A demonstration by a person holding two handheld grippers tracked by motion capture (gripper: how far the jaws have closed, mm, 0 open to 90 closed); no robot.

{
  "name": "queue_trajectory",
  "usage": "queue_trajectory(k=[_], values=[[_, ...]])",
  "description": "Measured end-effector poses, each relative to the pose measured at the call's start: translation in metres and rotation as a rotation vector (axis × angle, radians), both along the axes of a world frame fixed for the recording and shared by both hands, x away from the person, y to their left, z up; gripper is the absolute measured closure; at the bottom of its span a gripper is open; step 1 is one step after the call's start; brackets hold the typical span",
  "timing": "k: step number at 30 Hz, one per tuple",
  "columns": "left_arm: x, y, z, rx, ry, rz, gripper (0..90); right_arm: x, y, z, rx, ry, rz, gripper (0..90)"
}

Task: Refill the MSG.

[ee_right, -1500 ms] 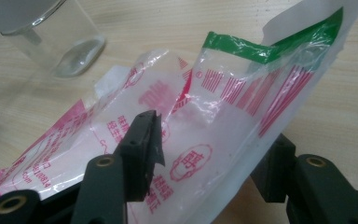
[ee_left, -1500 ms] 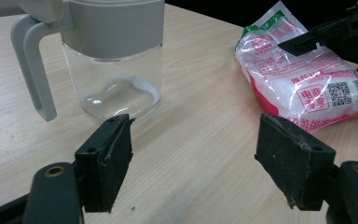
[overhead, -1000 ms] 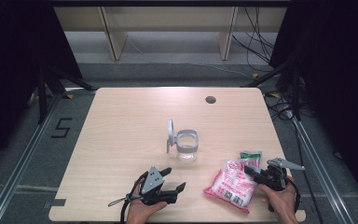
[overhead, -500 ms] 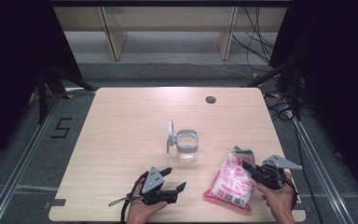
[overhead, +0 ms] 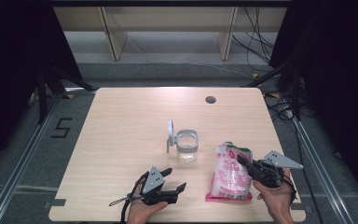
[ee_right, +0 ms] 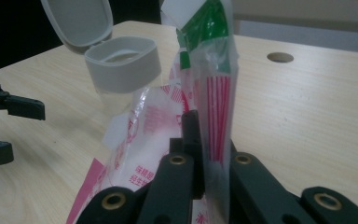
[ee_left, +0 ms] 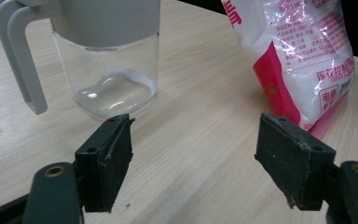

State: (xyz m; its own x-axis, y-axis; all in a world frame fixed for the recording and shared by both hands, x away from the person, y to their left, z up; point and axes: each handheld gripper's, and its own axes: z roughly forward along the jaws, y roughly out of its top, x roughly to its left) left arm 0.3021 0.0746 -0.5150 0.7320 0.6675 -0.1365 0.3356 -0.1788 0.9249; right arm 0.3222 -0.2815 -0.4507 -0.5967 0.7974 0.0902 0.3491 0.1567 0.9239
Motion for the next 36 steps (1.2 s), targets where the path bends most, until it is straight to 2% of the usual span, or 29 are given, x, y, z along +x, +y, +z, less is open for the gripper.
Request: queue_trajectory(k=[2, 4, 5, 6, 7, 9, 10, 11, 12, 13, 14, 15, 17, 19, 20, 23, 24, 25, 26, 27, 29, 30, 31, 34, 35, 36], values=[[0.000, 0.000, 0.000, 0.015, 0.003, -0.002, 26.3, 0.001, 0.002, 0.005, -0.008, -0.038, 0.011, 90.0], [-0.001, -0.001, 0.000, 0.013, 0.003, -0.002, 26.4, -0.001, 0.005, 0.011, -0.004, -0.037, 0.015, 90.0], [0.000, -0.001, 0.001, 0.014, -0.003, -0.006, 26.4, 0.000, 0.005, 0.013, -0.013, -0.072, 0.021, 90.0], [0.001, -0.001, 0.001, 0.014, -0.008, -0.012, 26.4, -0.002, 0.005, 0.016, -0.008, -0.066, 0.013, 90.0], [0.000, -0.003, 0.000, -0.001, 0.005, -0.004, 26.4, -0.003, 0.006, 0.019, -0.001, -0.065, 0.008, 90.0], [-0.001, -0.003, 0.001, 0.015, 0.001, -0.009, 26.4, -0.001, 0.006, 0.024, -0.004, -0.082, 0.011, 90.0], [0.000, -0.004, 0.001, 0.014, -0.002, -0.017, 26.4, -0.002, 0.007, 0.027, -0.007, -0.076, 0.003, 90.0], [0.000, -0.005, 0.002, 0.006, 0.001, -0.014, 26.4, 0.000, 0.008, 0.028, -0.015, -0.092, 0.014, 90.0], [0.000, -0.005, 0.002, 0.006, 0.001, -0.012, 26.4, -0.001, 0.009, 0.031, -0.031, -0.085, 0.012, 90.0], [0.000, -0.006, 0.002, -0.007, 0.002, -0.010, 26.4, 0.001, 0.010, 0.032, -0.025, -0.104, 0.019, 90.0], [0.000, -0.006, 0.003, -0.004, 0.004, -0.016, 26.5, 0.001, 0.012, 0.034, -0.026, -0.091, 0.009, 90.0], [0.001, -0.006, 0.003, -0.027, 0.003, -0.033, 26.5, 0.003, 0.013, 0.035, -0.037, -0.123, 0.012, 90.0], [0.002, -0.009, 0.004, -0.038, -0.003, -0.038, 26.9, 0.002, 0.017, 0.039, -0.037, -0.097, 0.022, 90.0], [0.002, -0.012, 0.004, -0.007, -0.003, -0.026, 27.0, 0.003, 0.020, 0.042, -0.040, -0.104, 0.030, 90.0], [0.003, -0.016, 0.003, -0.007, -0.006, -0.030, 26.9, 0.003, 0.022, 0.044, -0.035, -0.105, 0.026, 90.0], [0.007, -0.025, 0.002, 0.025, -0.016, -0.068, 27.0, 0.005, 0.025, 0.051, -0.047, -0.130, 0.052, 90.0], [0.009, -0.027, 0.002, 0.030, -0.016, -0.069, 27.1, 0.003, 0.027, 0.053, -0.049, -0.117, 0.030, 90.0], [0.012, -0.029, 0.002, 0.018, -0.014, -0.065, 27.2, 0.003, 0.027, 0.055, -0.047, -0.122, 0.039, 90.0], [0.014, -0.030, 0.002, 0.026, -0.015, -0.063, 27.3, 0.005, 0.026, 0.057, -0.061, -0.153, 0.045, 90.0], [0.016, -0.033, 0.002, 0.034, -0.013, -0.070, 27.5, 0.002, 0.028, 0.059, -0.043, -0.127, 0.033, 90.0], [0.017, -0.040, 0.002, 0.066, -0.028, -0.077, 27.4, 0.003, 0.025, 0.064, -0.040, -0.155, 0.033, 90.0], [0.018, -0.044, 0.002, 0.068, -0.026, -0.081, 27.4, 0.003, 0.025, 0.066, -0.008, -0.153, 0.041, 90.0], [0.017, -0.048, 0.002, 0.074, -0.027, -0.074, 27.4, 0.002, 0.025, 0.068, -0.011, -0.152, 0.037, 90.0], [0.017, -0.059, 0.001, 0.086, -0.032, -0.106, 27.7, -0.002, 0.029, 0.076, -0.017, -0.158, 0.050, 90.0], [0.016, -0.063, 0.000, 0.082, -0.040, -0.098, 27.7, -0.001, 0.029, 0.078, -0.017, -0.185, 0.063, 90.0], [0.016, -0.066, 0.000, 0.089, -0.048, -0.093, 27.7, -0.004, 0.031, 0.080, -0.009, -0.172, 0.054, 90.0]])
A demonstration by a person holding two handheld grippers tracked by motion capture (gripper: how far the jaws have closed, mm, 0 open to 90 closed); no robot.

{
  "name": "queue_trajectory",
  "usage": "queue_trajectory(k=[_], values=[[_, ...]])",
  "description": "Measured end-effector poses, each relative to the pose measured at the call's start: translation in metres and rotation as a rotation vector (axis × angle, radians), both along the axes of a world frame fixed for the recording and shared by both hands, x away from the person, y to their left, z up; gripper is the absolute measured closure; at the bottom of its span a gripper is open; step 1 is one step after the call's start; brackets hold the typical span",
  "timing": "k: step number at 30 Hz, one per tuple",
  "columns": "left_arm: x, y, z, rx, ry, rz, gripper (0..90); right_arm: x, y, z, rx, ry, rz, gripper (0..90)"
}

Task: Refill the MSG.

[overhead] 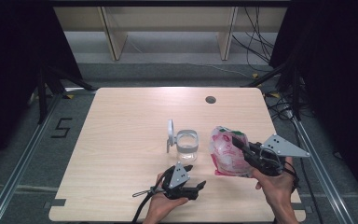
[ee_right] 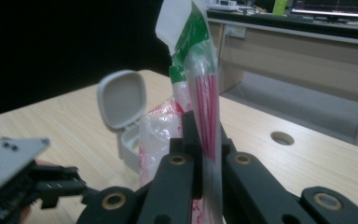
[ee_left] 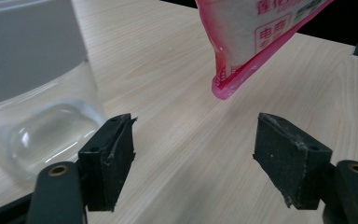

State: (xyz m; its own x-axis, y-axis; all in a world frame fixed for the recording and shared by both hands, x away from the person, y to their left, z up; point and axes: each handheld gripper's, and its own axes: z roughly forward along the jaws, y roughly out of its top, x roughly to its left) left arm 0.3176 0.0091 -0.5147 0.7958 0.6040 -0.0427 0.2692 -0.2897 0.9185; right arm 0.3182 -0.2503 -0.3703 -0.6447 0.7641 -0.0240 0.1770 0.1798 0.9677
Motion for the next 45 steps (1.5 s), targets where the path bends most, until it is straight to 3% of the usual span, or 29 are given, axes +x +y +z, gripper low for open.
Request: queue_trajectory(k=[1, 4, 7, 8, 9, 10, 11, 12, 13, 14, 15, 17, 18, 23, 27, 28, 30, 31, 32, 35, 37, 40, 42, 43, 45], values=[[0.000, -0.003, -0.001, -0.011, 0.003, -0.013, 27.8, 0.001, 0.001, 0.002, -0.016, -0.029, 0.020, 90.0], [-0.002, -0.012, -0.001, 0.004, 0.002, -0.043, 27.7, -0.004, 0.009, 0.007, 0.000, 0.003, 0.051, 90.0], [-0.004, -0.016, -0.003, -0.004, 0.014, -0.055, 27.2, -0.008, 0.016, 0.012, 0.017, 0.013, 0.075, 90.0], [-0.004, -0.015, -0.002, 0.018, 0.004, -0.062, 27.3, -0.007, 0.017, 0.014, 0.009, -0.004, 0.078, 90.0], [-0.004, -0.017, -0.003, -0.007, 0.010, -0.067, 27.9, -0.008, 0.021, 0.014, 0.025, 0.018, 0.097, 90.0], [-0.005, -0.018, -0.003, -0.013, 0.005, -0.063, 28.8, -0.007, 0.023, 0.016, 0.017, -0.006, 0.116, 90.0], [-0.005, -0.018, -0.002, 0.002, -0.006, -0.069, 30.3, -0.010, 0.027, 0.017, 0.021, 0.010, 0.109, 90.0], [-0.006, -0.018, -0.002, -0.011, -0.007, -0.070, 33.3, -0.009, 0.029, 0.018, 0.024, 0.014, 0.128, 90.0], [-0.007, -0.019, -0.002, -0.020, -0.010, -0.064, 36.3, -0.009, 0.031, 0.019, 0.009, -0.008, 0.135, 90.0], [-0.005, -0.018, -0.002, 0.004, -0.022, -0.070, 38.2, -0.009, 0.034, 0.020, 0.015, -0.007, 0.131, 90.0], [-0.005, -0.018, -0.002, 0.003, -0.029, -0.075, 41.5, -0.007, 0.036, 0.021, -0.006, -0.031, 0.139, 90.0], [-0.005, -0.018, -0.002, -0.014, -0.044, -0.086, 50.4, -0.007, 0.041, 0.020, 0.003, -0.020, 0.166, 90.0], [-0.006, -0.018, -0.001, 0.004, -0.067, -0.065, 53.4, -0.007, 0.042, 0.020, -0.006, -0.017, 0.158, 90.0], [-0.002, -0.014, -0.003, -0.033, -0.087, -0.039, 70.7, -0.004, 0.049, 0.020, -0.009, -0.011, 0.154, 90.0], [0.000, -0.016, -0.002, -0.016, -0.096, -0.027, 72.5, 0.001, 0.048, 0.019, -0.003, -0.011, 0.144, 90.0], [0.002, -0.017, -0.003, -0.030, -0.089, -0.032, 72.8, 0.002, 0.049, 0.018, 0.013, -0.016, 0.144, 90.0], [0.004, -0.020, -0.003, -0.045, -0.078, -0.033, 73.1, 0.005, 0.047, 0.018, -0.011, -0.018, 0.138, 90.0], [0.005, -0.020, -0.002, -0.018, -0.078, -0.025, 73.2, 0.006, 0.047, 0.018, 0.000, -0.012, 0.125, 90.0], [0.006, -0.023, -0.002, -0.046, -0.069, -0.028, 73.2, 0.007, 0.045, 0.018, -0.003, 0.001, 0.114, 90.0], [0.008, -0.028, 0.001, -0.015, -0.072, -0.034, 73.4, 0.014, 0.044, 0.018, 0.003, -0.012, 0.116, 90.0], [0.009, -0.032, 0.004, -0.015, -0.056, -0.038, 73.6, 0.017, 0.044, 0.019, 0.018, 0.012, 0.103, 90.0], [0.013, -0.038, 0.008, -0.017, -0.066, -0.038, 73.9, 0.021, 0.044, 0.022, 0.035, 0.033, 0.086, 90.0], [0.016, -0.041, 0.011, -0.018, -0.076, -0.027, 74.0, 0.025, 0.043, 0.026, 0.022, 0.006, 0.077, 90.0], [0.019, -0.043, 0.011, -0.028, -0.066, -0.030, 74.0, 0.025, 0.044, 0.027, 0.028, 0.029, 0.070, 90.0], [0.023, -0.046, 0.012, -0.041, -0.064, -0.027, 74.1, 0.032, 0.045, 0.029, 0.019, -0.008, 0.061, 90.0]])
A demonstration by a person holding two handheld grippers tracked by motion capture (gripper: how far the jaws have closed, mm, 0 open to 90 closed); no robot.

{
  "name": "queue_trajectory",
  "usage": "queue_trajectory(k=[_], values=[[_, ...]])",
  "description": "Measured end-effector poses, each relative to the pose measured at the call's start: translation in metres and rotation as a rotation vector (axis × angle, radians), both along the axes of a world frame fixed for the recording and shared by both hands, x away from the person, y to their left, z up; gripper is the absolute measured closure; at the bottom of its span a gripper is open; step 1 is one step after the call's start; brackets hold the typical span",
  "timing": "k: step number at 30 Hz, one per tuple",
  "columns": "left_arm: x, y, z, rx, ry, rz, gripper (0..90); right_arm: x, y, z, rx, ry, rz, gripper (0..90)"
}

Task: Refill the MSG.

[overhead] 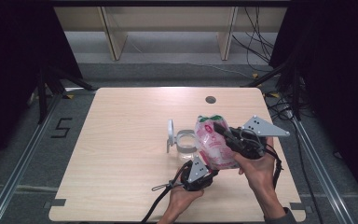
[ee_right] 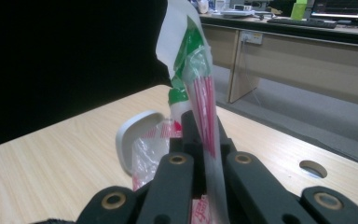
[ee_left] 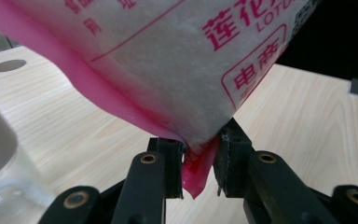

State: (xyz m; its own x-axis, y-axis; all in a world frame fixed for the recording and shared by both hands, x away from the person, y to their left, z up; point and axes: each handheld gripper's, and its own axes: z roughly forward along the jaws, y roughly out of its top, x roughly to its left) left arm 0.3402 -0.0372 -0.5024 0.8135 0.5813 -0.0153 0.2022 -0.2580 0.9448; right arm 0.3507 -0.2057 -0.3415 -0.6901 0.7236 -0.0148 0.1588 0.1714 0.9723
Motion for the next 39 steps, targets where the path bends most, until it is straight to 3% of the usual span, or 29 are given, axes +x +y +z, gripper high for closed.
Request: queue_trajectory(k=[1, 2, 3, 4, 9, 11, 12, 15, 18, 20, 23, 27, 37, 39], values=[[0.002, -0.001, 0.000, -0.005, -0.001, 0.003, 74.1, 0.001, 0.001, 0.000, 0.016, 0.031, 0.003, 90.0], [0.002, -0.002, 0.001, -0.008, 0.007, 0.007, 74.1, 0.004, 0.002, 0.000, 0.026, 0.023, 0.001, 90.0], [0.003, -0.002, 0.001, -0.009, 0.007, 0.014, 74.1, 0.004, 0.002, 0.001, 0.035, 0.048, -0.013, 90.0], [0.005, -0.004, 0.000, -0.023, 0.005, 0.014, 74.1, 0.007, 0.003, 0.001, 0.039, 0.030, -0.008, 90.0], [0.010, -0.009, -0.002, -0.027, 0.016, 0.033, 74.1, 0.015, 0.007, -0.001, 0.043, 0.045, -0.022, 90.0], [0.010, -0.010, -0.003, -0.024, 0.018, 0.042, 74.1, 0.018, 0.008, -0.002, 0.033, 0.029, -0.042, 90.0], [0.011, -0.011, -0.003, -0.031, 0.021, 0.035, 74.2, 0.021, 0.008, -0.002, 0.001, -0.003, -0.039, 90.0], [0.011, -0.014, -0.004, -0.045, 0.024, 0.035, 74.3, 0.023, 0.011, -0.003, 0.005, 0.013, -0.044, 90.0], [0.012, -0.018, -0.003, -0.064, 0.022, 0.049, 74.4, 0.024, 0.014, -0.001, -0.041, -0.010, -0.060, 90.0], [0.012, -0.021, -0.003, -0.072, 0.015, 0.038, 74.5, 0.025, 0.017, -0.001, -0.026, 0.012, -0.059, 90.0], [0.012, -0.026, -0.004, -0.071, 0.021, 0.050, 74.6, 0.030, 0.019, -0.002, -0.049, 0.001, -0.065, 90.0], [0.014, -0.028, -0.005, -0.076, 0.015, 0.056, 74.8, 0.034, 0.023, -0.004, -0.053, 0.030, -0.061, 90.0], [0.018, -0.030, -0.003, -0.107, 0.009, 0.057, 75.0, 0.040, 0.030, -0.001, -0.071, 0.006, -0.066, 90.0], [0.019, -0.030, -0.002, -0.112, 0.016, 0.063, 75.0, 0.041, 0.032, -0.001, -0.066, 0.019, -0.069, 90.0]])
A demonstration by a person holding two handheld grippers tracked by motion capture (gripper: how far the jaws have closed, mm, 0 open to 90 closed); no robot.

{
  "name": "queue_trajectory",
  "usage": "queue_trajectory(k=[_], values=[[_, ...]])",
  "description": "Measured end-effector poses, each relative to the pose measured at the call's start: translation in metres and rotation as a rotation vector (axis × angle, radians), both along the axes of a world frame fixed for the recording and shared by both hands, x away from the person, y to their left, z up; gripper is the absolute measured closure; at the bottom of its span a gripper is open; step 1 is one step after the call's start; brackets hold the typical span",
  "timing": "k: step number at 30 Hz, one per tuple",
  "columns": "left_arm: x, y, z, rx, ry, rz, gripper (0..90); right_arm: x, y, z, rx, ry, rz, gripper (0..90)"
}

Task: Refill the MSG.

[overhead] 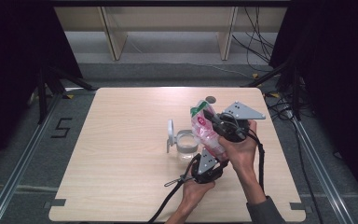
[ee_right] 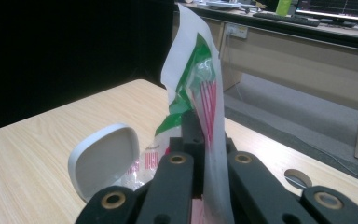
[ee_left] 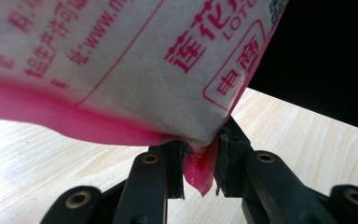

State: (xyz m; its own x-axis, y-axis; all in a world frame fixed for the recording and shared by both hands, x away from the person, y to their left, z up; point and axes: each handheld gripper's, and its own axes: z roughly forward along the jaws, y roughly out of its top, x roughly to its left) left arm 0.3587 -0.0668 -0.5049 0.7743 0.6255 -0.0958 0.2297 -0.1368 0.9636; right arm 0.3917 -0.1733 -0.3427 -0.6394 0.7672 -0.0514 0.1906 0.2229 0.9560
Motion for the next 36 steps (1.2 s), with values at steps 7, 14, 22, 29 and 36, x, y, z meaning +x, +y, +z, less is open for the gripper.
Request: queue_trajectory(k=[7, 14, 22, 29, 36], values=[[0.003, -0.002, -0.002, -0.010, 0.010, -0.007, 75.2, 0.005, 0.005, -0.003, -0.013, 0.013, 0.013, 90.0], [0.001, -0.006, -0.002, -0.021, 0.005, -0.016, 75.4, 0.008, 0.009, -0.006, -0.015, 0.005, 0.005, 90.0], [0.002, -0.006, -0.002, -0.016, 0.004, -0.013, 75.5, 0.013, 0.011, -0.009, -0.020, 0.020, 0.018, 90.0], [0.004, -0.005, -0.003, -0.022, 0.006, -0.016, 75.6, 0.015, 0.013, -0.010, -0.017, 0.031, 0.009, 90.0], [0.006, -0.005, -0.003, -0.023, 0.003, -0.020, 75.7, 0.020, 0.015, -0.012, -0.024, 0.029, 0.011, 90.0]])
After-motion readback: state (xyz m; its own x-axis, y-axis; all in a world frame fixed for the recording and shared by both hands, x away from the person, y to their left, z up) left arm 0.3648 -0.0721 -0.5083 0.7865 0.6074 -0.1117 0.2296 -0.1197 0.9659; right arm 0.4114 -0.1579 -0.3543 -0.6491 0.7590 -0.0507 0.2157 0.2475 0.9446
